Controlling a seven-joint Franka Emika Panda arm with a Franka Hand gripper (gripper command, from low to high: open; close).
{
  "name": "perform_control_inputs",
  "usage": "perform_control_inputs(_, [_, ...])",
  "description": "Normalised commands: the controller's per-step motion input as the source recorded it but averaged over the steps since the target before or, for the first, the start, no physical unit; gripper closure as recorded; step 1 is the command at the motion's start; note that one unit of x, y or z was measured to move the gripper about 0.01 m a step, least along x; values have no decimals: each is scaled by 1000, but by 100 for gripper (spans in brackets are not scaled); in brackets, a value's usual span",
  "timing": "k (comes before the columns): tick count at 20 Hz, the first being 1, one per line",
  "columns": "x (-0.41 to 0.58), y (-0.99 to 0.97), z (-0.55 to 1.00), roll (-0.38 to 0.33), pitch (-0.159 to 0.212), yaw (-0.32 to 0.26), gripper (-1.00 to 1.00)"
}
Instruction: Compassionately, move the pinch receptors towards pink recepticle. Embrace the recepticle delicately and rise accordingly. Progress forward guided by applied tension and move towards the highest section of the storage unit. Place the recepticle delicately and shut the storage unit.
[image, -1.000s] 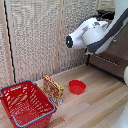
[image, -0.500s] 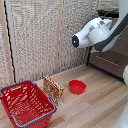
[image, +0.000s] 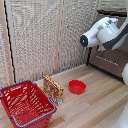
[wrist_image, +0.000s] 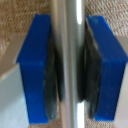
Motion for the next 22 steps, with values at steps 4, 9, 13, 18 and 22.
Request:
perform_control_inputs(4, [30,-743,193,-18,10,97,100])
perform_control_inputs(9, [13,-175,29,0,15,9,-100])
perform_control_inputs(13, [0,178,0,-1,0,28,-100])
perform_control_inputs(18, [109,225,9,0,8,-42,-100])
perform_control_inputs(22, [2,383,-17,-16,18,-228,-100])
